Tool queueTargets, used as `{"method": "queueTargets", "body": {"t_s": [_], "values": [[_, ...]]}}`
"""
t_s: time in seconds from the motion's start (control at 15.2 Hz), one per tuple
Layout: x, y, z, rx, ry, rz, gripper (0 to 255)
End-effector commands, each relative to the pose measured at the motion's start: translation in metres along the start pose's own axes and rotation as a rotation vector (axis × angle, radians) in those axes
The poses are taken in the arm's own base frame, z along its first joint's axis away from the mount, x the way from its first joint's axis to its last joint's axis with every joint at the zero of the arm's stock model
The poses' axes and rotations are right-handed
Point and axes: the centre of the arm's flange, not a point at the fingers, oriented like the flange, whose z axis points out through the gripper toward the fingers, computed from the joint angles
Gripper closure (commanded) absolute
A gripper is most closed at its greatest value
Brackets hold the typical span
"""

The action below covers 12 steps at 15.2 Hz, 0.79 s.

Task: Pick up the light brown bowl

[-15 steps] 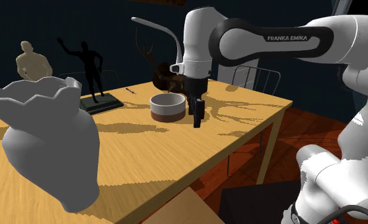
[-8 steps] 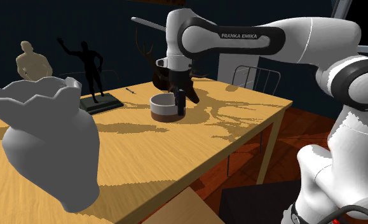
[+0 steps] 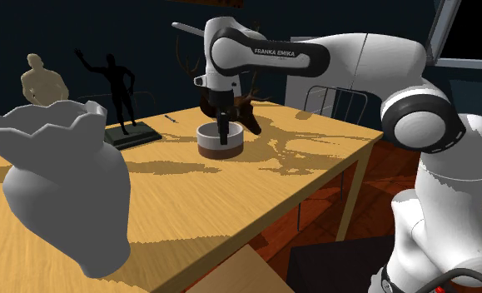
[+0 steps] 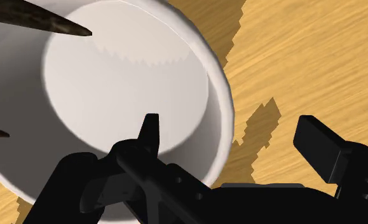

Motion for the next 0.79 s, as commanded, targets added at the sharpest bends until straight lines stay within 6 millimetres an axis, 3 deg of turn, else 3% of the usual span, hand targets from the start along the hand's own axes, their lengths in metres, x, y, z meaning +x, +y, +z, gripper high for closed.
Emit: {"method": "queueTargets", "body": {"t_s": [0.0,0.33,0.4,0.73], "values": [[0.000,0.001,0.011,0.001,-0.003,0.002,0],[0.000,0.001,0.030,0.001,-0.003,0.002,0],[0.000,0.002,0.030,0.001,-0.003,0.002,255],[0.000,0.001,0.031,0.001,-0.003,0.002,255]]}}
